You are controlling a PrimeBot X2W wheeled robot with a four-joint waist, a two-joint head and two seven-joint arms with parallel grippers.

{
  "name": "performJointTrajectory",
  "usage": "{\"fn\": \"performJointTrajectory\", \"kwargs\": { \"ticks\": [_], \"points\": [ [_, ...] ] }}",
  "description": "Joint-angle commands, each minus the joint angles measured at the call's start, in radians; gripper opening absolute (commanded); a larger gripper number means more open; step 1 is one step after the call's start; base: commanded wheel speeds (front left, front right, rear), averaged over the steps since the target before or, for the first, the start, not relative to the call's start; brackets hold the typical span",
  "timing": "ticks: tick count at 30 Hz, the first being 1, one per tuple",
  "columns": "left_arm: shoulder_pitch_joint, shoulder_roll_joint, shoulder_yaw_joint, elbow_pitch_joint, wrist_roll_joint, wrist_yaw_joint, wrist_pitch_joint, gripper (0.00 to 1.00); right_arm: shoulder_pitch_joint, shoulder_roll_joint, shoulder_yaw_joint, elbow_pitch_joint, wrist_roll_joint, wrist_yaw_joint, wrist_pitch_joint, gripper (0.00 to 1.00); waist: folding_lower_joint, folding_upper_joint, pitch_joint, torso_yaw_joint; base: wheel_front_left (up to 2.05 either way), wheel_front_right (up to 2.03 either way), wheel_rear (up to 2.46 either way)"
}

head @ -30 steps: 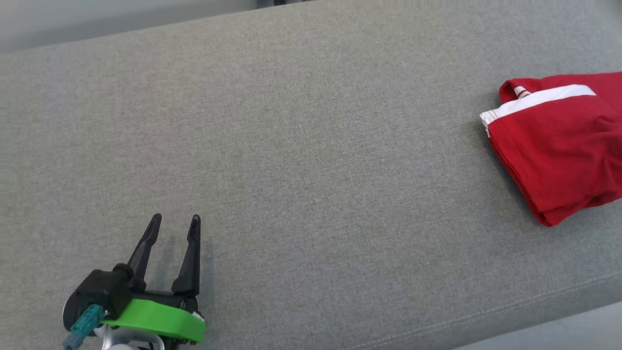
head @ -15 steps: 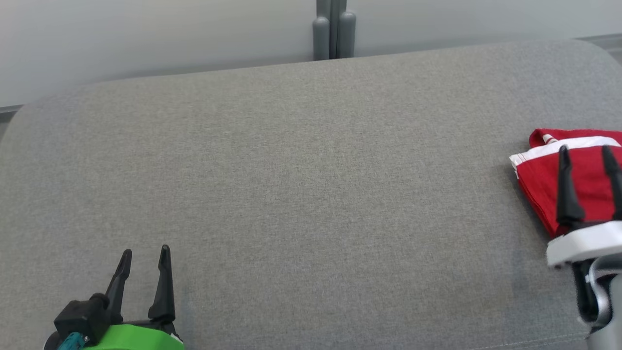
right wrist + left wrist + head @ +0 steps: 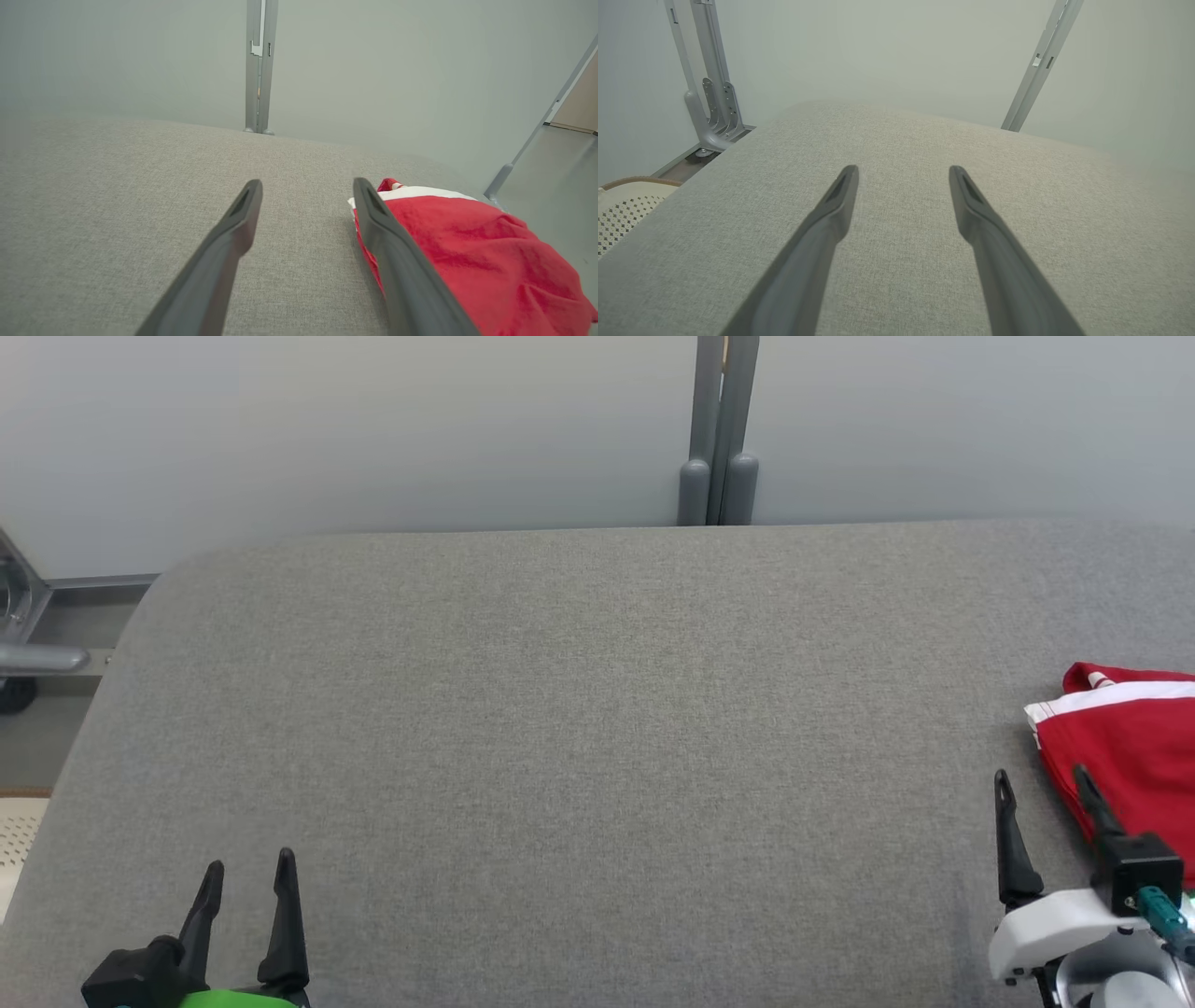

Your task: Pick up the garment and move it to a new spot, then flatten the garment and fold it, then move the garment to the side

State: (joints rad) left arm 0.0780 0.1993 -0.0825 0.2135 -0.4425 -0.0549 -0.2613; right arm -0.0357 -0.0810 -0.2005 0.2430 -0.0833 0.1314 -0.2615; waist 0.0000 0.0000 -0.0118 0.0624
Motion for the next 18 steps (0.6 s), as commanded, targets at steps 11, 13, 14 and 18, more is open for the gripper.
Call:
{"fn": "performJointTrajectory", "kwargs": {
  "ticks": [11,13,14,18],
  "points": [
    [0.015,-0.042,0.071,0.039,0.056,-0.042,-0.003,1.0,0.023,0.028,0.0,0.018,-0.074,-0.001,-0.004,1.0,0.0,0.0,-0.025,-0.003,0.0,0.0,0.0],
    [0.013,-0.047,0.076,0.041,0.062,-0.048,-0.004,1.0,0.02,0.029,0.002,0.015,-0.072,-0.001,-0.004,1.0,0.0,0.0,-0.026,-0.003,0.0,0.0,0.0],
    [0.012,-0.048,0.078,0.042,0.066,-0.049,-0.004,1.0,0.02,0.029,0.004,0.013,-0.067,-0.001,-0.004,1.0,0.0,0.0,-0.026,-0.003,0.0,0.0,0.0],
    [0.009,-0.058,0.089,0.046,0.079,-0.058,-0.004,1.0,0.021,0.029,0.009,0.007,-0.058,-0.001,-0.004,1.0,0.0,0.0,-0.026,-0.001,0.0,0.0,0.0]
  ]
}}
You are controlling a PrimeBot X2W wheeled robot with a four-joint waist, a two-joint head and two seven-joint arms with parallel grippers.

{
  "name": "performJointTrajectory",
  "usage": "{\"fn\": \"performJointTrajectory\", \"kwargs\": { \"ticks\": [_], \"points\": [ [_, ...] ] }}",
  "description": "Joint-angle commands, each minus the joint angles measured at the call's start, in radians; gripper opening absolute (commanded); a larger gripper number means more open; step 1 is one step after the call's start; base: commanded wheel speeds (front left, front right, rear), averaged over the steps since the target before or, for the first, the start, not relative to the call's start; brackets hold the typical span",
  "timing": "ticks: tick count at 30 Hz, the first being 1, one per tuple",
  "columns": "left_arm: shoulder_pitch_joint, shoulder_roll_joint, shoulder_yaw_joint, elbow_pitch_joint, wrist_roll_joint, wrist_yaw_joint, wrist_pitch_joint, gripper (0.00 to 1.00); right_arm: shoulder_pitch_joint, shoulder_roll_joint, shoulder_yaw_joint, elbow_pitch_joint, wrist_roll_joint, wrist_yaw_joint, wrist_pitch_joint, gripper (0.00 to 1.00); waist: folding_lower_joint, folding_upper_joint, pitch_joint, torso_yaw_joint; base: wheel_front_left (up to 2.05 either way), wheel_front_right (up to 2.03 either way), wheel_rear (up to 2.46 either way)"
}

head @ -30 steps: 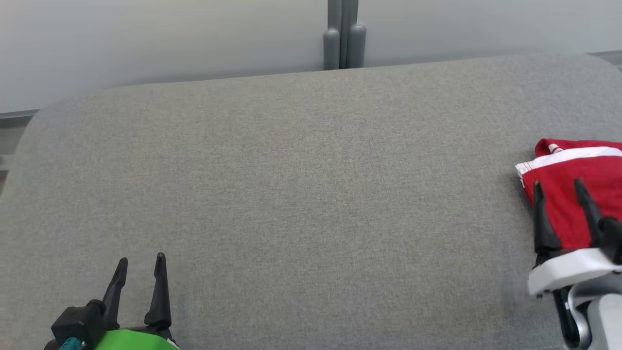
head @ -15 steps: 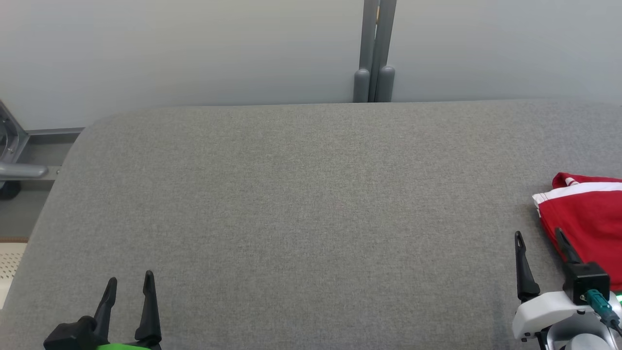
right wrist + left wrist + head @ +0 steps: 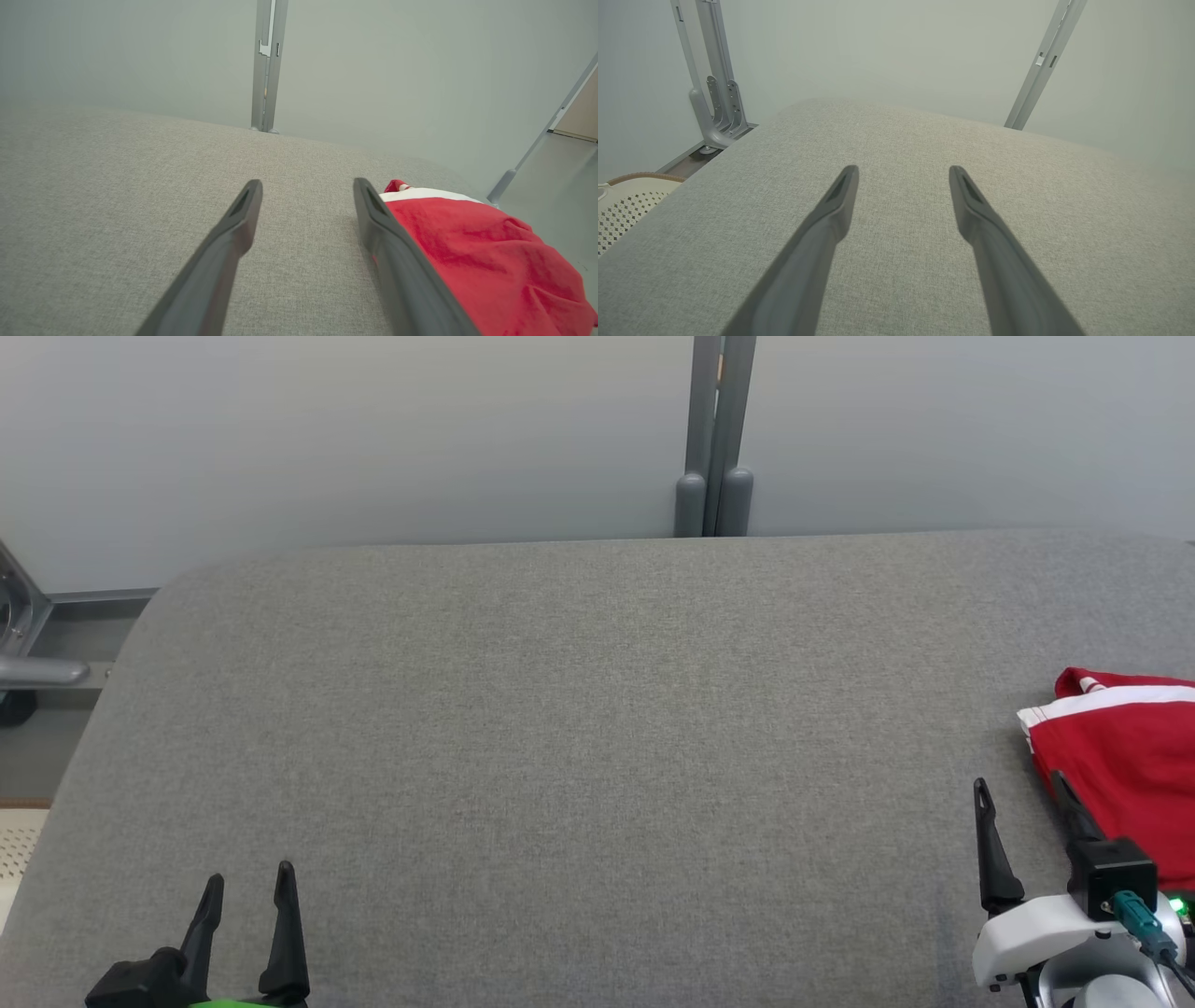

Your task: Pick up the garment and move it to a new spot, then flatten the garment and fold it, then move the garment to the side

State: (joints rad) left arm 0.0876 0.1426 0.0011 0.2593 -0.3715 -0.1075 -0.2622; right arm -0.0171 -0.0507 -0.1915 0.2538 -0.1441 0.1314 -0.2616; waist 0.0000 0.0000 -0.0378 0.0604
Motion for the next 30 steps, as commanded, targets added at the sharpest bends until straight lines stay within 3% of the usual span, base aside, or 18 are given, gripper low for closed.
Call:
{"fn": "performJointTrajectory", "kwargs": {
  "ticks": [1,2,11,12,18,30],
  "points": [
    [-0.002,-0.004,0.008,0.001,0.009,-0.006,-0.003,1.0,0.003,-0.001,0.001,-0.006,0.004,-0.001,-0.004,1.0,0.0,0.0,0.001,0.001,0.0,0.0,0.0],
    [0.001,-0.004,0.019,-0.002,0.01,-0.01,-0.003,1.0,-0.001,-0.002,0.011,-0.007,0.004,-0.001,-0.004,1.0,0.0,0.0,0.004,-0.041,0.0,0.0,0.0],
    [-0.011,-0.016,0.017,0.009,0.024,-0.019,-0.002,1.0,-0.006,-0.002,0.014,-0.008,0.034,-0.001,-0.004,1.0,0.0,0.0,0.012,-0.044,0.0,0.0,0.0],
    [-0.003,-0.016,0.015,0.008,0.021,-0.016,0.0,0.0,-0.005,0.001,0.017,-0.006,0.031,0.0,0.0,0.0,0.0,0.0,0.011,-0.044,0.0,0.0,0.0],
    [0.009,-0.035,0.005,0.053,0.021,-0.016,0.007,0.0,0.018,0.016,0.019,0.043,0.029,0.0,0.005,0.0,0.0,0.0,0.012,-0.044,0.0,0.0,0.0],
    [-0.029,-0.044,0.027,0.044,-0.182,-0.017,0.069,0.0,-0.01,0.013,0.022,0.043,0.306,0.0,0.071,0.0,0.0,0.0,0.014,-0.046,0.0,0.0,0.0]
  ]
}}
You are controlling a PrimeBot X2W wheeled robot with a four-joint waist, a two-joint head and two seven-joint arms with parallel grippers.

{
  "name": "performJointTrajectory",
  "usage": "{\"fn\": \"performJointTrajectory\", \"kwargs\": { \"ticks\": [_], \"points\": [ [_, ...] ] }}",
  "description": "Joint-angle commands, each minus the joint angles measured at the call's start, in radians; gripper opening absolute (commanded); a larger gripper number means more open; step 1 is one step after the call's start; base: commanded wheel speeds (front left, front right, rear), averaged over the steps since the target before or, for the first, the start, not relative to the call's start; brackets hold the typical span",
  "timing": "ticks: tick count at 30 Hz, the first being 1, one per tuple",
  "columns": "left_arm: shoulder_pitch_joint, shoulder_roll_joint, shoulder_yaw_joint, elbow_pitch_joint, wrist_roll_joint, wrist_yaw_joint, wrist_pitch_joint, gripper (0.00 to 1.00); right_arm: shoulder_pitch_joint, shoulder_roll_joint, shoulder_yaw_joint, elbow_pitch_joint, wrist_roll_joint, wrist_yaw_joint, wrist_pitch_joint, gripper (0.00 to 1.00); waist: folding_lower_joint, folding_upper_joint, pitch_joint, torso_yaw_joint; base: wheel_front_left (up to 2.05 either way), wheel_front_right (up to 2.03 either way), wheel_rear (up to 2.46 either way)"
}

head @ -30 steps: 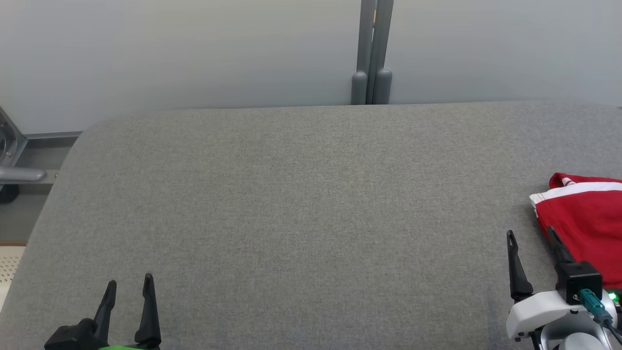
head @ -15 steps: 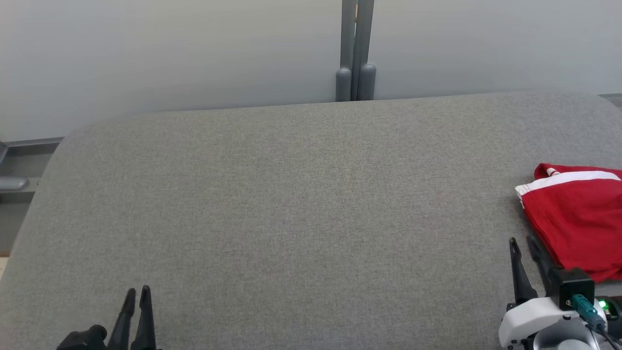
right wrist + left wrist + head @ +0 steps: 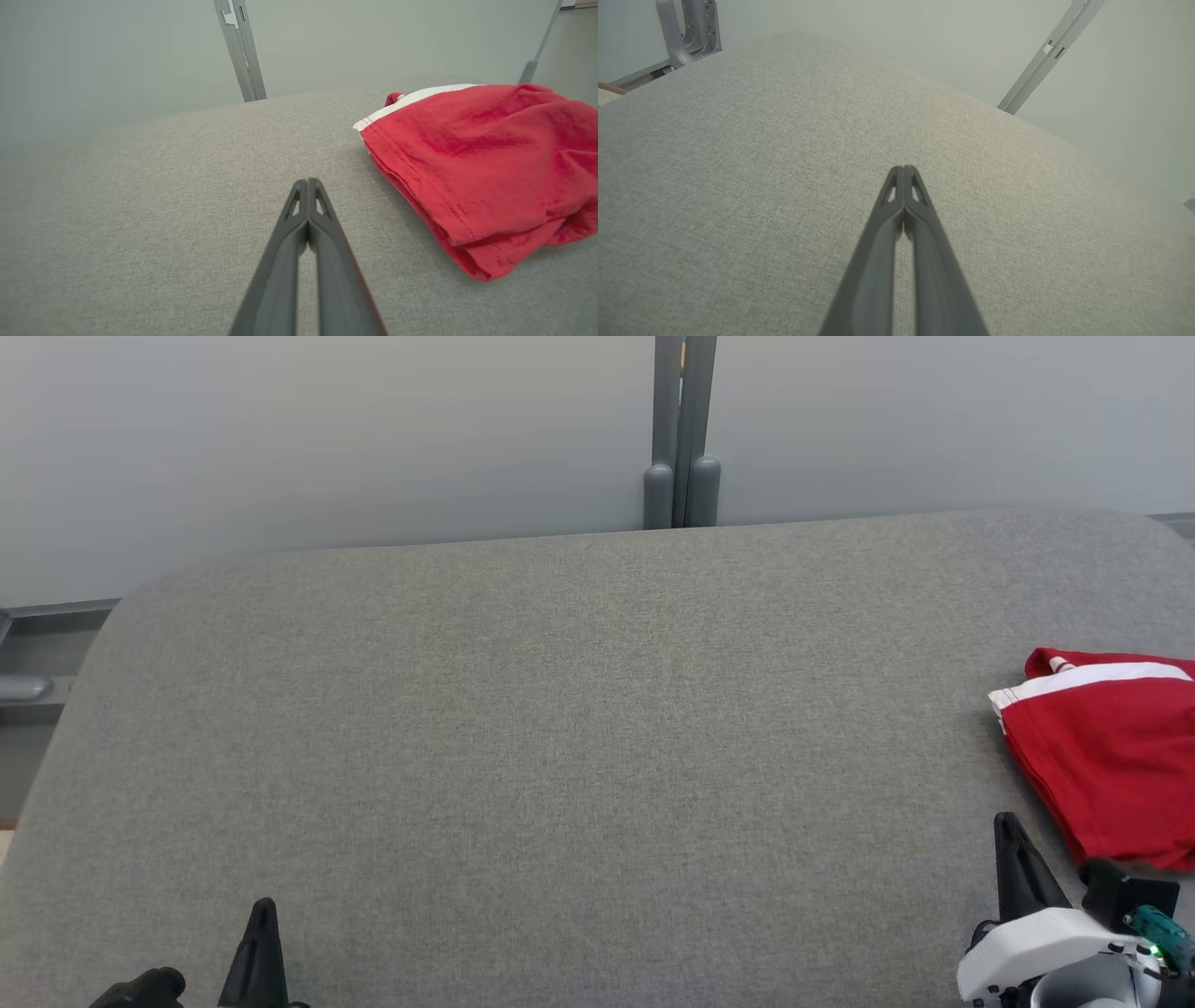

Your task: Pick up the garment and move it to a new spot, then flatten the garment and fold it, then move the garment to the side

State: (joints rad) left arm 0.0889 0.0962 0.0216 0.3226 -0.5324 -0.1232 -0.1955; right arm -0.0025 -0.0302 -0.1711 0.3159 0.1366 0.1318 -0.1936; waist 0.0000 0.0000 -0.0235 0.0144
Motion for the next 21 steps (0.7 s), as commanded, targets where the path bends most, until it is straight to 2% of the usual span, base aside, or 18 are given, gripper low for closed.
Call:
{"fn": "performJointTrajectory", "kwargs": {
  "ticks": [1,21],
  "points": [
    [-0.033,0.001,0.007,-0.02,-0.036,-0.001,0.007,0.0,-0.025,-0.008,0.003,-0.021,0.047,0.0,0.007,0.0,0.0,0.0,0.0,0.0,0.0,0.0,0.0],
    [-0.081,-0.011,0.033,-0.035,-0.316,-0.004,0.089,0.0,-0.048,-0.012,0.025,-0.038,0.43,0.0,0.081,0.0,0.0,0.0,0.005,-0.003,0.0,0.0,0.0]
  ]
}}
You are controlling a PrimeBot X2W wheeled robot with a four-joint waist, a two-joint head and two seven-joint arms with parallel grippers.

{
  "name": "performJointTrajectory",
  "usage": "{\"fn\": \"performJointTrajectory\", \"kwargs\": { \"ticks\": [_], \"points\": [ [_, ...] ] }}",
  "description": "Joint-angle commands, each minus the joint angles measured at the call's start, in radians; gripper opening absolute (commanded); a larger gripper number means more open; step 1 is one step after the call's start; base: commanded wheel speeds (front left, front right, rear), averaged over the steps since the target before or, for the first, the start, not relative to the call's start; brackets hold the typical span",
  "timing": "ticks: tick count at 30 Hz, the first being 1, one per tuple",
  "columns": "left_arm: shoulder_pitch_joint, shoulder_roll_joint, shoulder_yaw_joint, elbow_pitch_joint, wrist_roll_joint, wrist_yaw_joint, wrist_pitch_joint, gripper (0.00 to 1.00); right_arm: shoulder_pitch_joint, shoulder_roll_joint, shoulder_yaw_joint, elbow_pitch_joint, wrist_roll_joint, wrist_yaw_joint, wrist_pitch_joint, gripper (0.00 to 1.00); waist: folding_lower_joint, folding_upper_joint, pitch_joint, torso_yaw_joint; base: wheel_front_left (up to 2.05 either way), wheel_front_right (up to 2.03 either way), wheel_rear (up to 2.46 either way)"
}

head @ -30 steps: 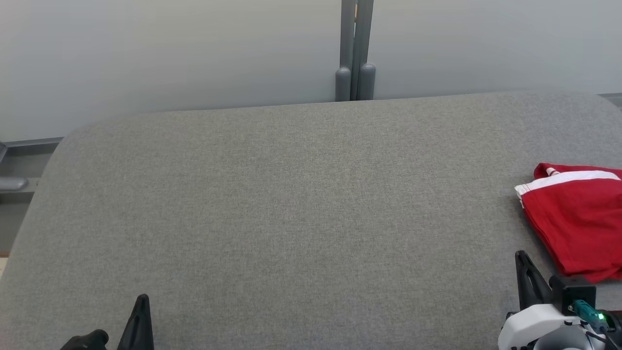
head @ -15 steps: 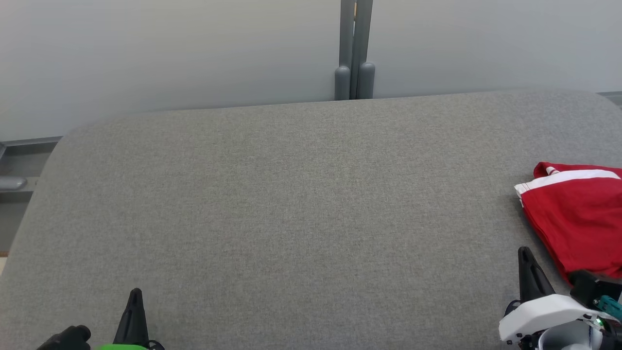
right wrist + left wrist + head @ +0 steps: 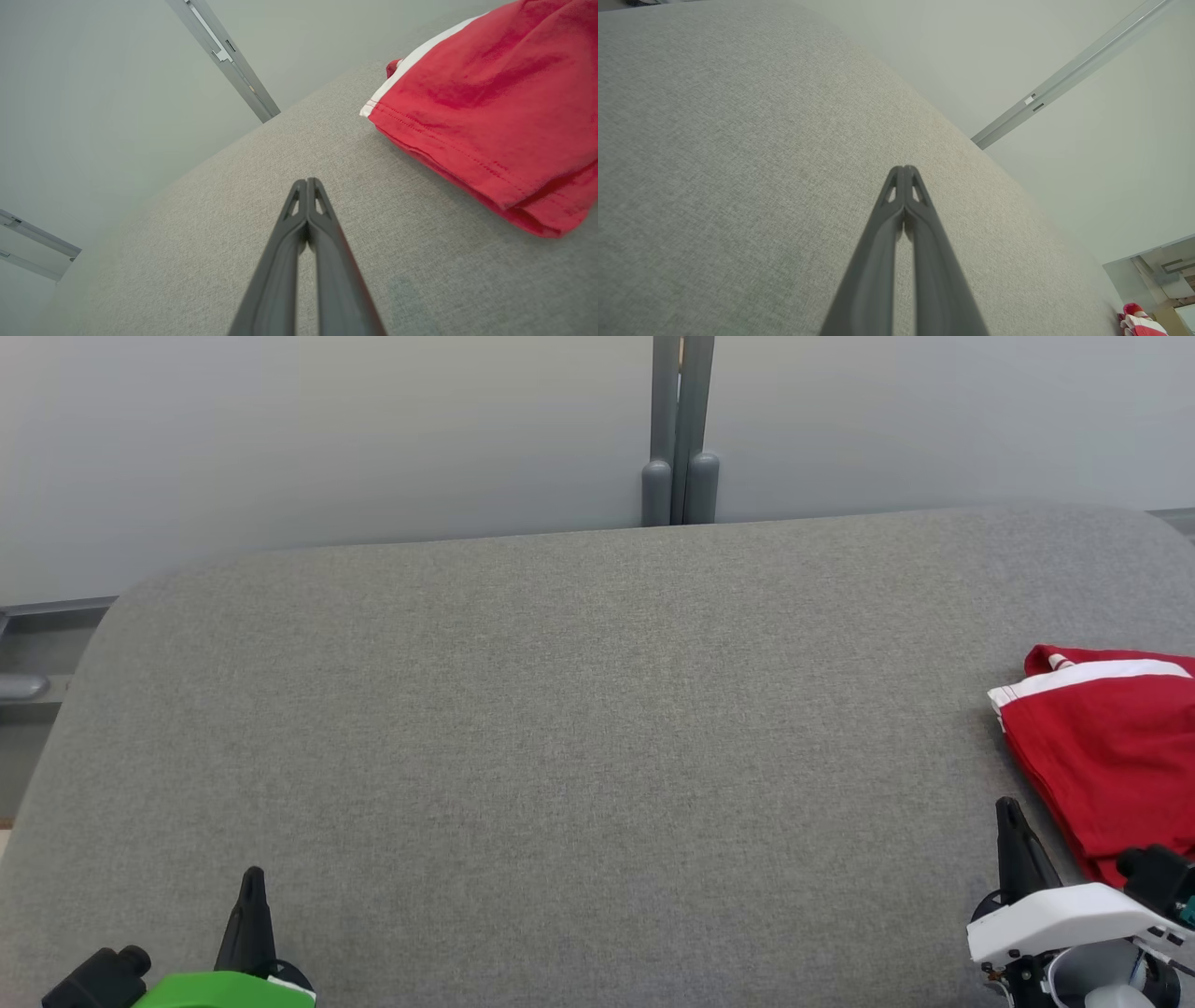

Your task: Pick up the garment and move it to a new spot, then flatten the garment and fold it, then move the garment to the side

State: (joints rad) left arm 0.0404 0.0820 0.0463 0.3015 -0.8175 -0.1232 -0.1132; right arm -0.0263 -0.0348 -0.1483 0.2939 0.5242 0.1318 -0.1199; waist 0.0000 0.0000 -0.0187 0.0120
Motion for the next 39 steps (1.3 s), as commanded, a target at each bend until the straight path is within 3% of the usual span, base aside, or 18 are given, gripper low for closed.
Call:
{"fn": "performJointTrajectory", "kwargs": {
  "ticks": [1,39],
  "points": [
    [-0.035,0.003,0.009,-0.015,-0.043,-0.004,0.011,0.0,-0.026,-0.007,0.002,-0.017,0.059,-0.001,0.011,0.0,0.0,0.0,0.001,0.0,0.0,0.0,0.0],
    [-0.102,-0.015,0.045,-0.034,-0.425,-0.007,0.125,0.0,-0.064,-0.013,0.023,-0.03,0.581,-0.001,0.122,0.0,0.0,0.0,0.009,-0.005,0.0,0.0,0.0]
  ]
}}
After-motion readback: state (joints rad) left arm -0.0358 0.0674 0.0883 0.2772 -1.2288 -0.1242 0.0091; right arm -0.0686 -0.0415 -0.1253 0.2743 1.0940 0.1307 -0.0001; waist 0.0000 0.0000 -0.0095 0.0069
